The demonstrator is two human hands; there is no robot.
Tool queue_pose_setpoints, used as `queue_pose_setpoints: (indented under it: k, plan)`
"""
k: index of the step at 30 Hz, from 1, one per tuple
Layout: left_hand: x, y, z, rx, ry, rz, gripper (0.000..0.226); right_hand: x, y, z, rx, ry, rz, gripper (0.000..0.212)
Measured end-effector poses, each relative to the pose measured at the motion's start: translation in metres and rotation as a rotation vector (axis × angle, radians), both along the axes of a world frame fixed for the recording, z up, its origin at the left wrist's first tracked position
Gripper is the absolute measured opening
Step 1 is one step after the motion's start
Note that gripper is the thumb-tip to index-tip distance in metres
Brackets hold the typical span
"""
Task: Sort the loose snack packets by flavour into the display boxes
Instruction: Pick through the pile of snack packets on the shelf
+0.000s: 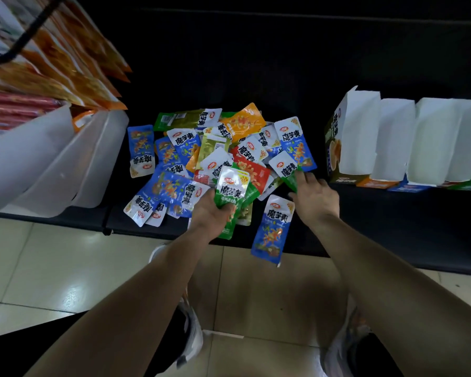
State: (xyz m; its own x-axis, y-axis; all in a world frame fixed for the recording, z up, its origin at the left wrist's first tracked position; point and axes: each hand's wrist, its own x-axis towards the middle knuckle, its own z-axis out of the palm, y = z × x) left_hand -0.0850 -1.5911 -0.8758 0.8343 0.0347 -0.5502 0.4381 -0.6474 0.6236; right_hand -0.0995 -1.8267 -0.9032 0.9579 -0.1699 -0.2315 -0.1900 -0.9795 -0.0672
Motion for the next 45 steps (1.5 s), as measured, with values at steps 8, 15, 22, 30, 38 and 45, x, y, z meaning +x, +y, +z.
queue_pose_setpoints:
  k: [8,15,22,30,38,45]
  plan:
    - [0.000,-0.023,0.027,-0.148,0.029,0.099,0.071,-0.004,-0.011,0.047,0.532,-0.208,-0.382,0.023]
    - [-0.008,-0.041,0.060,-0.316,0.027,0.164,0.068,-0.024,0.020,0.066,1.151,-0.005,-0.412,0.011]
    - [-0.014,-0.023,0.055,-0.277,0.023,0.161,0.085,-0.022,0.063,0.058,1.012,0.083,-0.367,0.033]
    - [0.009,0.045,0.039,-0.028,-0.048,0.272,0.024,0.007,0.086,0.020,0.558,0.057,-0.160,0.062]
    - [0.015,0.058,0.024,-0.056,-0.032,0.386,0.029,0.014,0.110,0.004,0.257,-0.010,-0.152,0.074]
    - [0.010,0.046,0.018,-0.124,-0.050,0.368,0.020,0.001,0.076,0.020,0.130,-0.175,-0.053,0.059]
